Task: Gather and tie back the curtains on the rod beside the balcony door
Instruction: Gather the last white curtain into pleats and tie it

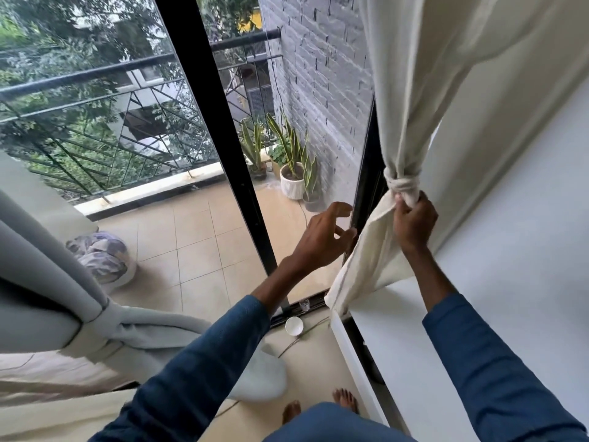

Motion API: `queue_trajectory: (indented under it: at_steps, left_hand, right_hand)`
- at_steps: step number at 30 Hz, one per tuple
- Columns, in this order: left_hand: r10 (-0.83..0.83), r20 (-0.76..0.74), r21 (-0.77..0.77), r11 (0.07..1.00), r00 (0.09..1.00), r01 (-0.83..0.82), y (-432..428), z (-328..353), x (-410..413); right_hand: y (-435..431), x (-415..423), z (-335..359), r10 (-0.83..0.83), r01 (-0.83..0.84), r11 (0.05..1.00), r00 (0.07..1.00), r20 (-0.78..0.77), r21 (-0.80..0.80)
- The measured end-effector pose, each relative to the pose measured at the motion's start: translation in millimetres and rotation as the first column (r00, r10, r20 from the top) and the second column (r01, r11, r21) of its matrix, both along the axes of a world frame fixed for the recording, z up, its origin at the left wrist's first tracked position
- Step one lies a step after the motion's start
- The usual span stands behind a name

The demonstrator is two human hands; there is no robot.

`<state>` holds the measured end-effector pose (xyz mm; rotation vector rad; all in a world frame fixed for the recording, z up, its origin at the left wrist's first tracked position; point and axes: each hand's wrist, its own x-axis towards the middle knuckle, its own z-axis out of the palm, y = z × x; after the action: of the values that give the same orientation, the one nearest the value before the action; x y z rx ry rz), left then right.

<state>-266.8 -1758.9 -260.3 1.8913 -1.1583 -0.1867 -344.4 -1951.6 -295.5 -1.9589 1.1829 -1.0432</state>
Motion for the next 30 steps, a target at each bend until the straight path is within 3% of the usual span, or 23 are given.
queue_trajectory:
  at_steps: [5, 10, 14, 18, 23, 25, 30]
  left_hand:
    - [-0.004, -0.015, 0.074, 0.997, 1.0, 0.005, -4.4, -11.6, -8.4]
    - [0.054, -0.038, 0.134, 0.99, 0.998, -0.048, -15.4, -12.9, -9.0]
    - [0.041, -0.041, 0.093, 0.995, 0.998, -0.037, -17.2, -9.6, -4.5]
    - [0.074, 0.015, 0.074, 0.994, 0.997, -0.075, -7.8, -18.3, 2.5]
    - [0.127, 0.007, 0.164, 0.978, 0.992, -0.126, 6.8, -33.0, 6.3]
    - [0.165, -0.017, 0.198, 0.967, 0.986, -0.158, 10.2, -44.0, 7.8]
    - [0.194, -0.026, 0.232, 0.955, 0.981, -0.183, 18.3, -61.1, 2.3]
  right_hand:
    - [4.9, -4.0, -20.1, 0.069, -0.069, 0.997, 0.998, -0.003, -0.024]
    - [27.9, -5.9, -27.7, 0.274, -0.269, 0.96, 0.96, -0.056, 0.08]
    - [38.9, -6.5, -33.1, 0.352, -0.333, 0.927, 0.931, -0.095, 0.173]
    - [46.9, -8.4, -52.3, 0.375, -0.343, 0.904, 0.923, -0.09, 0.253]
    - [60.0, -10.5, -81.9, 0.379, -0.286, 0.88, 0.904, -0.197, 0.379]
    - [69.2, -9.5, -91.6, 0.412, -0.276, 0.834, 0.887, -0.208, 0.478]
    - [112.8, -14.8, -108.2, 0.471, -0.302, 0.619, 0.881, -0.036, 0.725]
